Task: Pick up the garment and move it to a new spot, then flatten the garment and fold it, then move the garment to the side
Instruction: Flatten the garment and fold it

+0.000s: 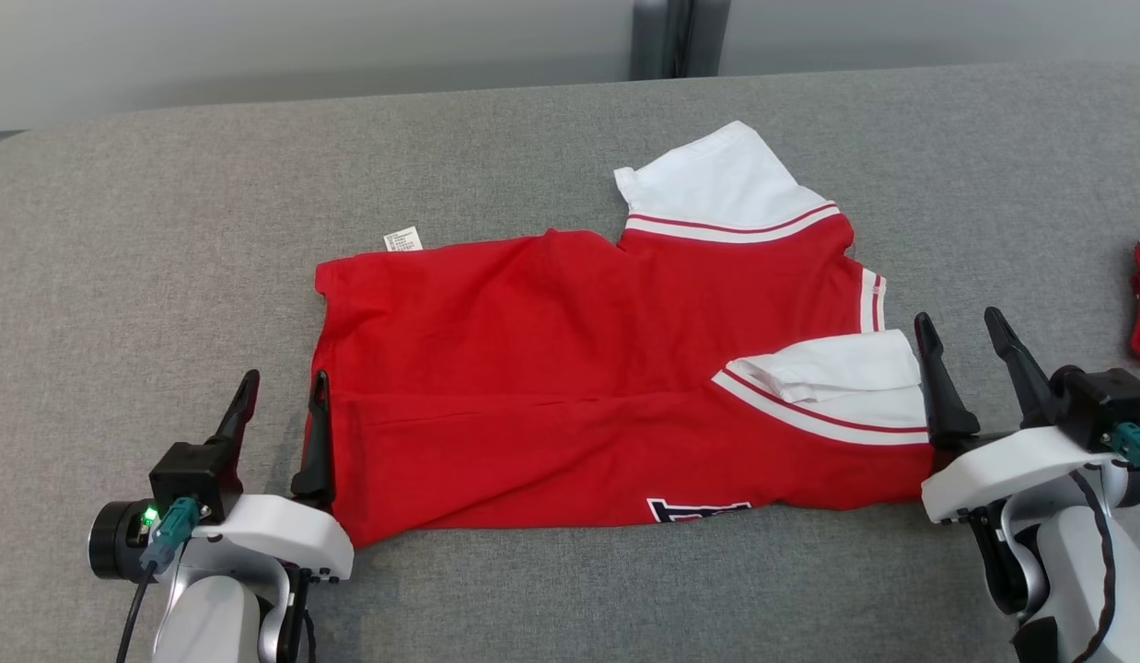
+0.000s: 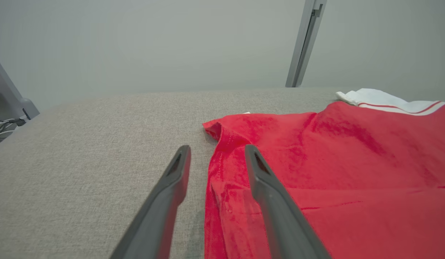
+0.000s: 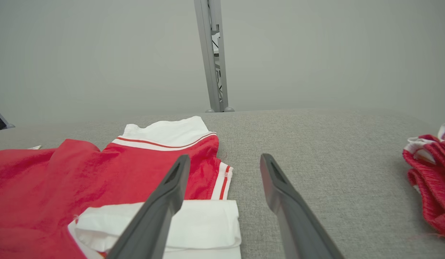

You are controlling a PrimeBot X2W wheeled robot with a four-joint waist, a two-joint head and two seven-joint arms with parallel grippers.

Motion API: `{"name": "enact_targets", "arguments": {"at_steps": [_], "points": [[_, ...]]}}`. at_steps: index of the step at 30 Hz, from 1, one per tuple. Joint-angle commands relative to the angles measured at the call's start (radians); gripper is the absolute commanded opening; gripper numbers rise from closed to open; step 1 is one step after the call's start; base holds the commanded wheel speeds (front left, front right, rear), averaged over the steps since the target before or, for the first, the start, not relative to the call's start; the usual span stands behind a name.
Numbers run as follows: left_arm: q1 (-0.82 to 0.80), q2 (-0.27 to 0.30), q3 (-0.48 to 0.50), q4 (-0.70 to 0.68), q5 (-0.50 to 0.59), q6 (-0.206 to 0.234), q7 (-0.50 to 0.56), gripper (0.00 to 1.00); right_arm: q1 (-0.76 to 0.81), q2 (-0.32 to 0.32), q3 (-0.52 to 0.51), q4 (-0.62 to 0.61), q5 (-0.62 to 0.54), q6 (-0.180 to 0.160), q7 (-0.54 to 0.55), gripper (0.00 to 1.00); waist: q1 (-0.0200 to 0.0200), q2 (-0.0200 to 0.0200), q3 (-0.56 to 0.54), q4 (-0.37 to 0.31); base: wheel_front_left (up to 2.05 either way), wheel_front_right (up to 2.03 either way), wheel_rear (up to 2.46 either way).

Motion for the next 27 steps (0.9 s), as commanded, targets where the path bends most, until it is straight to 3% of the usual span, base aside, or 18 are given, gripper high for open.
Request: {"name": "enact_targets", "arguments": {"at_steps": [1, 14, 23, 24, 25, 27], "points": [[0.005, 0.005, 0.007, -0.017, 0.010, 0.015, -0.001, 1.00, 0.006, -0.007, -0.009, -0.008, 0.000, 0.000, 0.001, 1.00, 0.0000, 0.0000, -0.001, 0.000, 0.00, 0.00, 0.00], [0.133, 0.005, -0.020, -0.093, -0.045, 0.062, -0.001, 1.00, 0.217, -0.005, -0.039, -0.028, 0.033, 0.000, 0.001, 1.00, 0.0000, 0.0000, -0.024, -0.004, 0.00, 0.00, 0.00], [0.150, 0.005, -0.051, -0.092, -0.056, 0.076, -0.001, 1.00, 0.209, 0.016, 0.023, 0.052, 0.073, 0.000, 0.001, 1.00, 0.0000, 0.0000, -0.022, -0.004, 0.00, 0.00, 0.00], [0.149, 0.005, -0.055, -0.091, -0.056, 0.075, -0.001, 1.00, 0.202, 0.017, 0.029, 0.061, 0.074, 0.000, 0.001, 0.94, 0.0000, 0.0000, -0.022, -0.002, 0.00, 0.00, 0.00], [0.150, 0.005, -0.057, -0.089, -0.058, 0.074, -0.001, 1.00, 0.196, 0.017, 0.035, 0.071, 0.077, 0.000, 0.001, 0.61, 0.0000, 0.0000, -0.023, 0.000, 0.00, 0.00, 0.00], [0.159, 0.005, -0.060, -0.085, -0.062, 0.073, -0.001, 1.00, 0.188, 0.016, 0.047, 0.086, 0.082, 0.000, 0.001, 0.19, 0.0000, 0.0000, -0.024, 0.003, 0.00, 0.00, 0.00]]}}
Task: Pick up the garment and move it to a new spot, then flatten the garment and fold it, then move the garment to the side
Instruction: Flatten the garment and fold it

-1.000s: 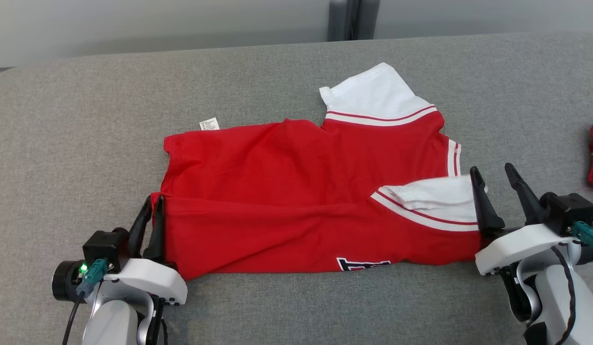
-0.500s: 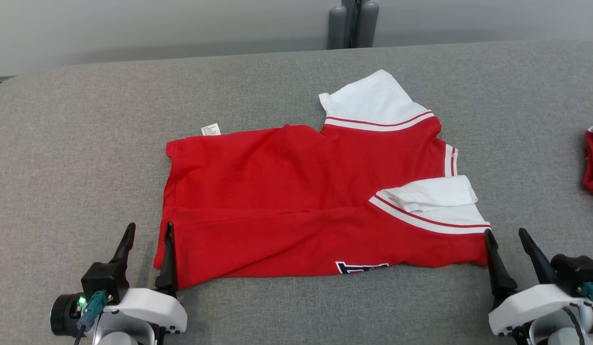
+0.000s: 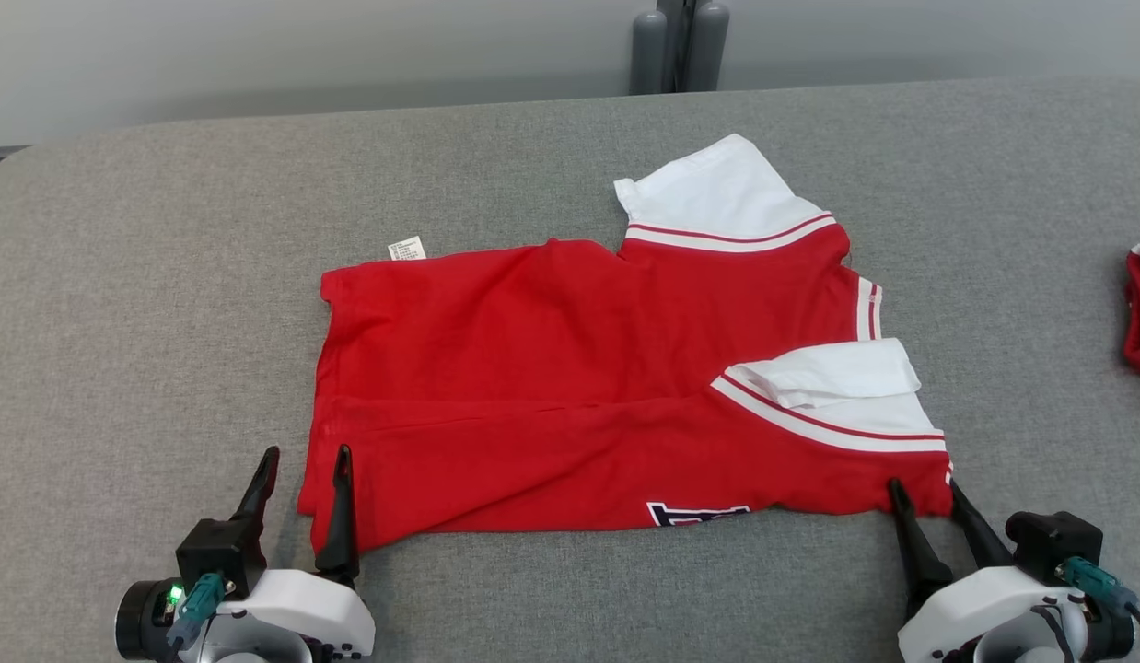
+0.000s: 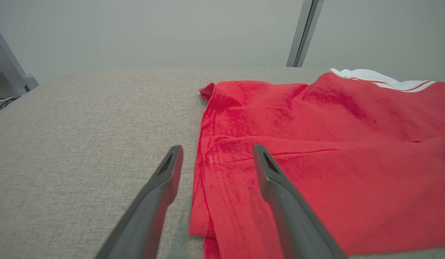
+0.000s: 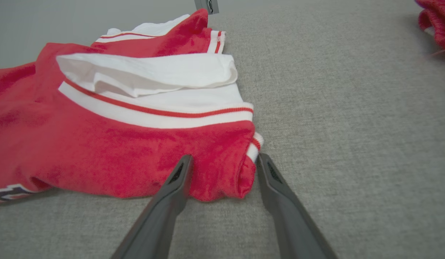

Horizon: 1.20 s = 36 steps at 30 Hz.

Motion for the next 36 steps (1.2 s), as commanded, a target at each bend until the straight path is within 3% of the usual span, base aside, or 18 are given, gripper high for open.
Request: {"name": "enact_targets", "arguments": {"at_steps": [1, 16, 36], "points": [[0.014, 0.005, -0.001, 0.004, -0.008, 0.002, -0.001, 1.00, -0.014, -0.006, 0.011, 0.014, 0.010, 0.000, 0.001, 0.00, 0.0000, 0.0000, -0.001, 0.003, 0.00, 0.00, 0.00], [0.044, 0.005, -0.001, 0.021, -0.006, -0.011, -0.001, 1.00, -0.021, -0.039, -0.037, -0.005, 0.019, 0.000, 0.001, 0.00, 0.0000, 0.0000, -0.004, 0.001, 0.00, 0.00, 0.00], [0.026, 0.005, -0.035, 0.077, -0.073, -0.130, -0.001, 1.00, -0.030, -0.037, -0.061, -0.019, -0.020, 0.000, 0.001, 0.00, 0.0000, 0.0000, -0.002, -0.002, 0.00, 0.00, 0.00]]}}
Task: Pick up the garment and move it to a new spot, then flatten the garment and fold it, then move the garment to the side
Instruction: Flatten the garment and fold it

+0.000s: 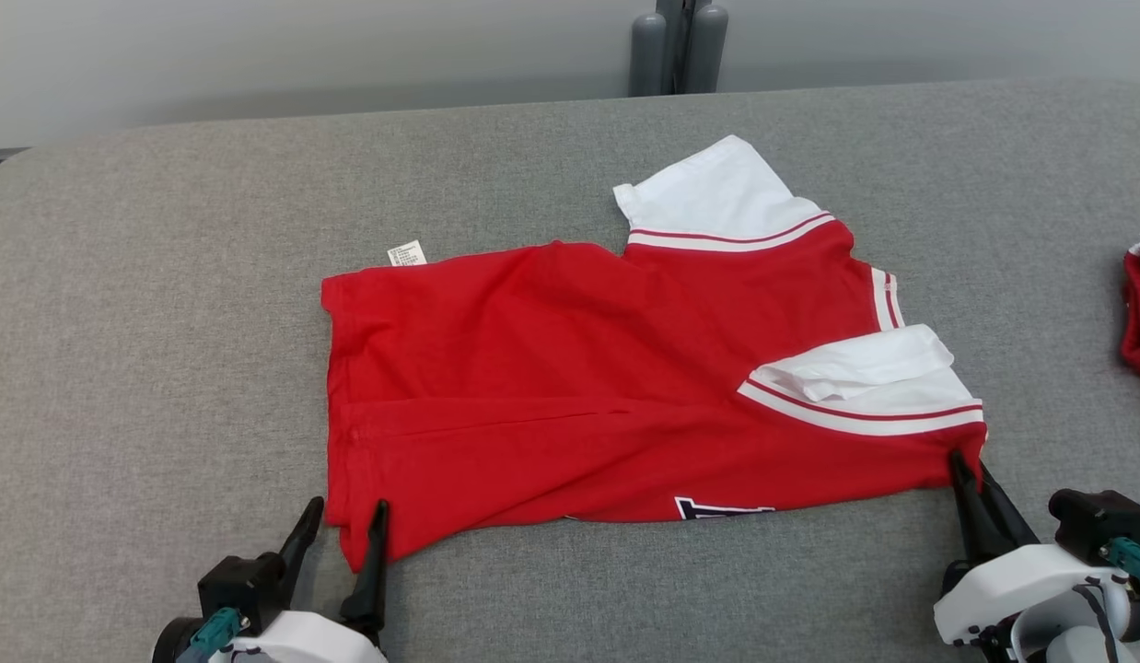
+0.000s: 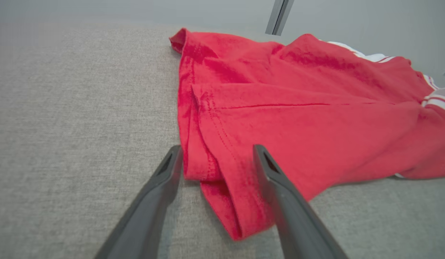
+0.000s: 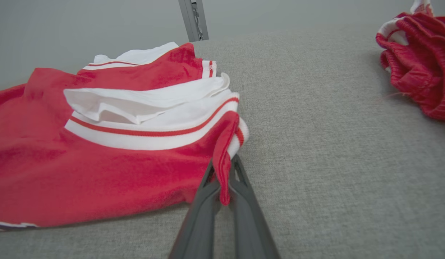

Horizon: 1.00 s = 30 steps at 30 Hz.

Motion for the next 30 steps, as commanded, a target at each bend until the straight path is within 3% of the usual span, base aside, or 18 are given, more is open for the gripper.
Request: {"name": "enact_targets", "arguments": {"at_steps": [1, 14, 15, 17, 19, 30], "points": [[-0.012, 0.005, 0.002, -0.008, 0.001, -0.007, -0.001, 1.00, -0.008, -0.006, -0.002, -0.003, -0.002, 0.000, 0.001, 0.00, 0.0000, 0.0000, 0.000, -0.002, 0.00, 0.00, 0.00], [-0.025, 0.004, 0.005, 0.015, -0.004, -0.019, -0.001, 1.00, -0.018, 0.005, 0.001, -0.007, -0.009, 0.000, 0.001, 0.00, 0.0000, 0.0000, 0.020, -0.007, 0.00, 0.00, 0.00], [-0.028, 0.005, 0.001, 0.017, -0.005, -0.020, -0.001, 0.93, -0.020, 0.005, 0.002, -0.007, -0.008, 0.000, 0.001, 0.00, 0.0000, 0.0000, 0.021, -0.008, 0.00, 0.00, 0.00], [-0.033, 0.004, -0.007, 0.008, -0.006, -0.022, -0.001, 0.40, -0.024, 0.006, 0.003, -0.007, -0.009, 0.000, 0.001, 0.00, 0.0000, 0.0000, 0.024, -0.009, 0.00, 0.00, 0.00], [-0.029, 0.005, -0.013, 0.007, -0.009, -0.023, -0.001, 0.00, -0.026, 0.006, 0.002, -0.009, -0.010, 0.000, 0.001, 0.00, 0.0000, 0.0000, 0.025, -0.010, 0.00, 0.00, 0.00], [-0.030, 0.004, 0.016, -0.017, -0.016, -0.023, -0.001, 0.00, -0.041, 0.010, -0.019, -0.030, -0.002, 0.000, 0.001, 0.00, 0.0000, 0.0000, 0.022, -0.004, 0.00, 0.00, 0.00]]}}
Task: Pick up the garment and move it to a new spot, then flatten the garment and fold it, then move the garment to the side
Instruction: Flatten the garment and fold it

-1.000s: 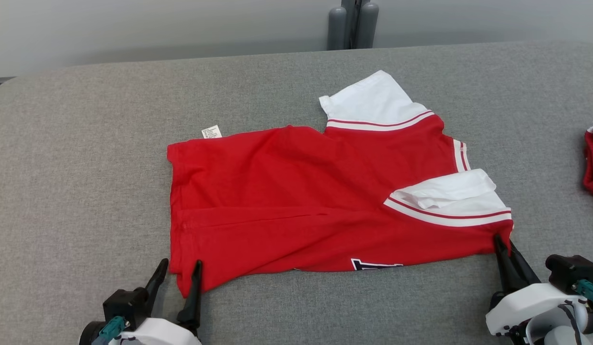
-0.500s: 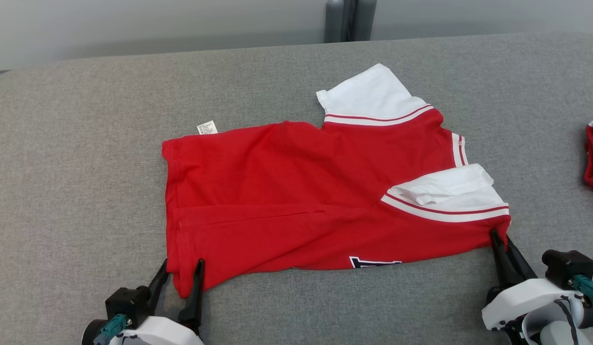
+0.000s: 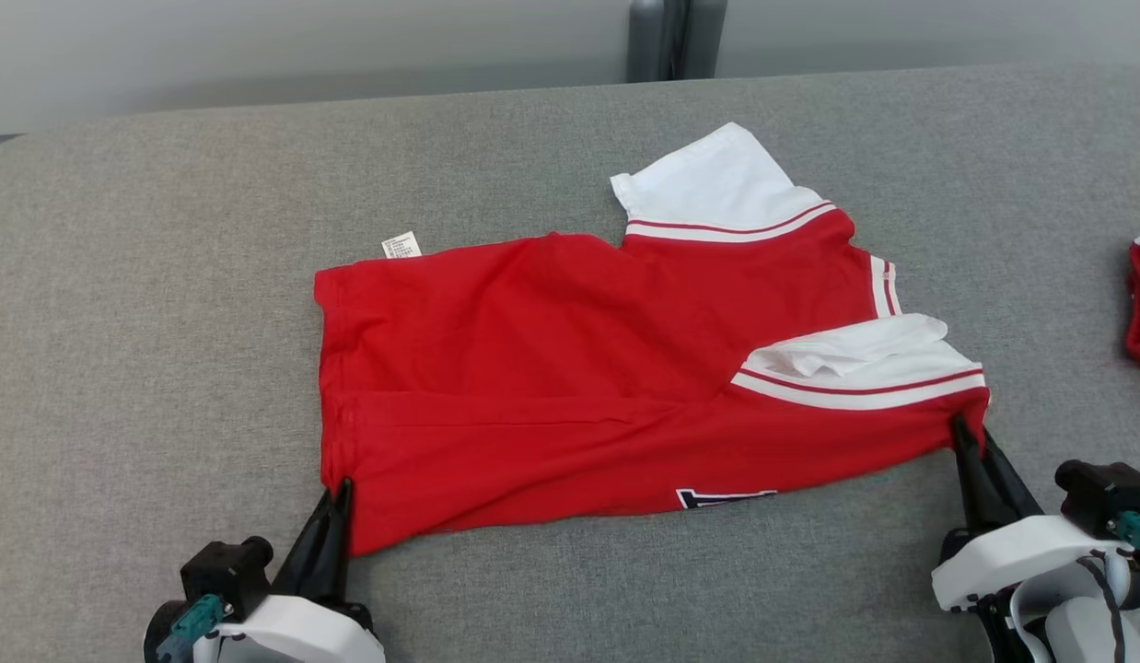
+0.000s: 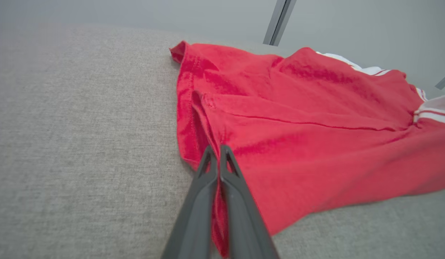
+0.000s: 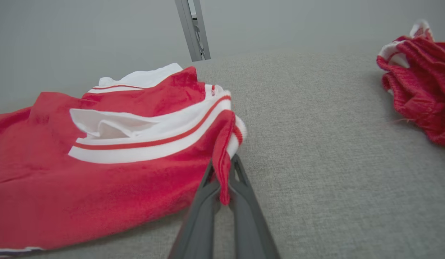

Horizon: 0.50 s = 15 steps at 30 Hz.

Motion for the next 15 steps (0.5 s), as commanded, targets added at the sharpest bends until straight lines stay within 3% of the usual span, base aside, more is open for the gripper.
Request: {"name": "enact_targets", "arguments": {"at_steps": [1, 8, 15], "points": [[-0.009, 0.004, 0.017, -0.015, -0.005, 0.000, -0.001, 0.00, -0.014, -0.004, -0.013, -0.015, 0.004, 0.000, 0.001, 0.00, 0.0000, 0.0000, -0.007, 0.001, 0.00, 0.00, 0.00], [0.007, 0.005, 0.052, -0.039, -0.028, -0.001, -0.001, 0.00, -0.007, -0.007, -0.049, -0.036, 0.002, 0.000, 0.001, 0.00, 0.0000, 0.0000, -0.077, -0.002, 0.00, 0.00, 0.00], [0.072, 0.006, 0.036, 0.053, -0.062, 0.000, -0.001, 0.00, 0.069, -0.015, -0.034, -0.001, 0.017, 0.000, 0.001, 0.00, 0.0000, 0.0000, -0.201, -0.007, 0.00, 0.00, 0.00]]}}
